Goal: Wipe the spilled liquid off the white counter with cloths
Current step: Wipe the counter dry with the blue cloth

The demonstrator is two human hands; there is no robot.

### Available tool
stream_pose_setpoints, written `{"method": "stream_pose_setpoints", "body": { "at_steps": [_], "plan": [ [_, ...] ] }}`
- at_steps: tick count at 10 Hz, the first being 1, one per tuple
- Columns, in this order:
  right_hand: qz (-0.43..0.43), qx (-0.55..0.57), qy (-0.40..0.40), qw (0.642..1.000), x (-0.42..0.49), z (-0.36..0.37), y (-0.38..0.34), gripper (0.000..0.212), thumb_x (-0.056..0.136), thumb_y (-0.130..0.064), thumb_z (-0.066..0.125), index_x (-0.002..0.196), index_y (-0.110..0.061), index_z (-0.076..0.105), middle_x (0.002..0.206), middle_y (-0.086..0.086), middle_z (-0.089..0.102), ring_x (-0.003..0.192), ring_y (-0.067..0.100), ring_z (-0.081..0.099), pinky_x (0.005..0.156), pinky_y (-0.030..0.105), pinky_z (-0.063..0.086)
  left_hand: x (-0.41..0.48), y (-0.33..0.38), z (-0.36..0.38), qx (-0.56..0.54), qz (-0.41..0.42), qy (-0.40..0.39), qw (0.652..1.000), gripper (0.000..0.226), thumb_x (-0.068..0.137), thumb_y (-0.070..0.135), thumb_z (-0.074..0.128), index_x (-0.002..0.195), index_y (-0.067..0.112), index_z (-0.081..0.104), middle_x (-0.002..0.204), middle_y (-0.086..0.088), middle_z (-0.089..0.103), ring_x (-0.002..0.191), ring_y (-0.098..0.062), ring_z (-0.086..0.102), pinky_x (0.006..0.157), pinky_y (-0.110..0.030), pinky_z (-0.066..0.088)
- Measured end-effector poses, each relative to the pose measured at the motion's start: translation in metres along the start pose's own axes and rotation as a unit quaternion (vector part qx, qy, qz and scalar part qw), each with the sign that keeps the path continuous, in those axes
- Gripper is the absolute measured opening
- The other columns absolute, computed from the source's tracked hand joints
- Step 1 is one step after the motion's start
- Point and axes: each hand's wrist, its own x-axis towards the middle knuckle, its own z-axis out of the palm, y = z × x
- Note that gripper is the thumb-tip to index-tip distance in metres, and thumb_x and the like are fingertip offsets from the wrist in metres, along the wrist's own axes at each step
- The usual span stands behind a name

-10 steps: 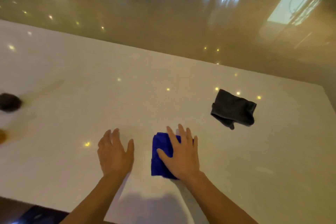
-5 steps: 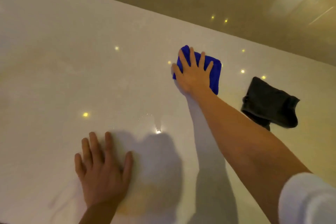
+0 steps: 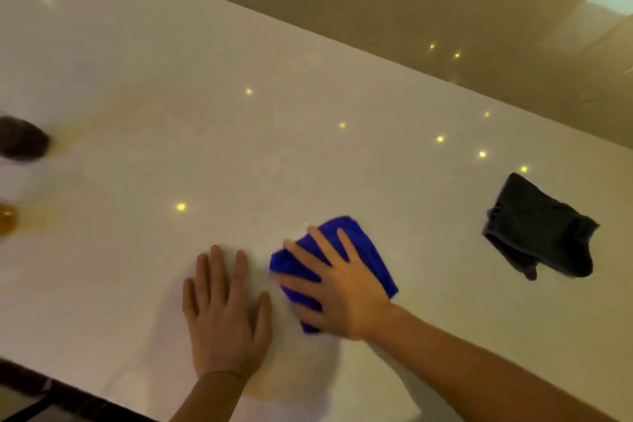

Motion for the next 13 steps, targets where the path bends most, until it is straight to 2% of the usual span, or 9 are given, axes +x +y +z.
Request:
{"method": "stream_pose_setpoints", "body": {
  "at_steps": [2, 4, 5, 6, 7, 8, 9, 11, 13],
  "plan": [
    [0.164, -0.109, 0.121, 0.973, 0.199, -0.089, 0.084, 0.061, 0.102, -0.062, 0.015, 0.160, -0.048, 0.004, 0.173, -0.007, -0.002, 0.157, 0.038, -0.006, 0.123, 0.066, -0.001, 0.000, 0.000, 0.006, 0.010, 0.008, 0.023, 1.000, 0.074, 0.086, 0.051, 0.037, 0.152, 0.016, 0.038, 0.163, -0.019, 0.024, 0.152, -0.038, 0.017, 0.120, -0.054, 0.014],
    [0.075, -0.120, 0.103, 0.985, 0.083, -0.013, 0.001, 0.068, 0.099, -0.062, 0.028, 0.162, -0.036, 0.020, 0.173, -0.001, 0.011, 0.157, 0.040, 0.000, 0.122, 0.069, 0.006, -0.002, -0.003, -0.003, -0.057, -0.002, 0.027, 0.998, 0.066, 0.092, 0.049, 0.030, 0.151, 0.021, 0.038, 0.165, -0.010, 0.021, 0.154, -0.029, 0.010, 0.123, -0.052, 0.011],
    [-0.027, -0.138, 0.017, 0.990, -0.036, 0.062, -0.072, 0.079, 0.090, -0.072, 0.035, 0.160, -0.041, 0.017, 0.171, -0.001, 0.020, 0.154, 0.043, -0.011, 0.117, 0.073, 0.011, -0.003, -0.005, -0.009, -0.113, -0.006, 0.033, 0.993, 0.064, 0.095, 0.050, 0.024, 0.150, 0.021, 0.041, 0.164, -0.004, 0.024, 0.155, -0.023, 0.009, 0.123, -0.052, 0.011],
    [-0.100, 0.065, -0.144, 0.982, -0.078, 0.089, -0.085, 0.092, 0.085, -0.075, 0.054, 0.161, -0.044, 0.015, 0.171, -0.008, 0.021, 0.155, 0.033, 0.016, 0.112, 0.063, 0.028, -0.002, -0.005, -0.010, -0.114, 0.002, 0.026, 0.993, 0.066, 0.095, 0.056, 0.022, 0.149, 0.024, 0.042, 0.165, 0.001, 0.023, 0.155, -0.021, 0.005, 0.124, -0.050, 0.009],
    [-0.093, 0.253, -0.231, 0.935, -0.069, 0.067, -0.057, 0.071, 0.095, -0.074, 0.042, 0.158, -0.050, 0.020, 0.171, -0.021, 0.007, 0.159, 0.023, 0.003, 0.123, 0.064, 0.016, 0.000, -0.008, -0.007, -0.124, 0.008, 0.043, 0.991, 0.069, 0.096, 0.060, 0.019, 0.148, 0.023, 0.044, 0.164, 0.003, 0.027, 0.155, -0.021, 0.008, 0.124, -0.050, 0.012],
    [-0.331, -0.198, 0.016, 0.922, 0.002, 0.025, -0.029, 0.042, 0.097, -0.058, 0.052, 0.137, -0.046, 0.059, 0.166, -0.005, 0.033, 0.158, 0.032, 0.009, 0.122, 0.064, 0.009, -0.002, -0.011, -0.004, -0.164, -0.001, 0.073, 0.984, 0.075, 0.094, 0.064, 0.023, 0.148, 0.015, 0.044, 0.160, -0.003, 0.036, 0.153, -0.025, 0.020, 0.123, -0.050, 0.016],
    [-0.193, -0.118, 0.056, 0.972, 0.096, -0.014, 0.008, 0.050, 0.100, -0.060, 0.042, 0.149, -0.049, 0.045, 0.169, -0.002, 0.026, 0.157, 0.036, 0.010, 0.123, 0.065, 0.009, -0.003, -0.010, -0.002, -0.148, 0.002, 0.080, 0.986, 0.079, 0.090, 0.065, 0.033, 0.150, 0.014, 0.040, 0.160, -0.004, 0.035, 0.152, -0.027, 0.023, 0.122, -0.051, 0.018],
    [0.059, -0.144, 0.077, 0.985, 0.259, -0.087, 0.038, 0.060, 0.098, -0.070, 0.016, 0.157, -0.057, 0.010, 0.173, -0.007, -0.001, 0.157, 0.039, -0.008, 0.119, 0.071, -0.008, 0.002, -0.004, 0.002, -0.040, -0.021, 0.055, 0.997, 0.094, 0.080, 0.073, 0.042, 0.149, 0.010, 0.039, 0.160, -0.012, 0.035, 0.151, -0.032, 0.026, 0.120, -0.052, 0.021],
    [0.108, -0.149, 0.100, 0.978, 0.125, -0.024, 0.005, 0.080, 0.091, -0.081, 0.017, 0.160, -0.046, -0.003, 0.173, -0.005, -0.003, 0.152, 0.053, -0.009, 0.110, 0.083, 0.000, -0.010, -0.003, -0.004, -0.098, -0.008, 0.069, 0.993, 0.082, 0.083, 0.067, 0.044, 0.148, 0.018, 0.040, 0.165, -0.005, 0.024, 0.155, -0.027, 0.010, 0.123, -0.053, 0.012]
  ]
}}
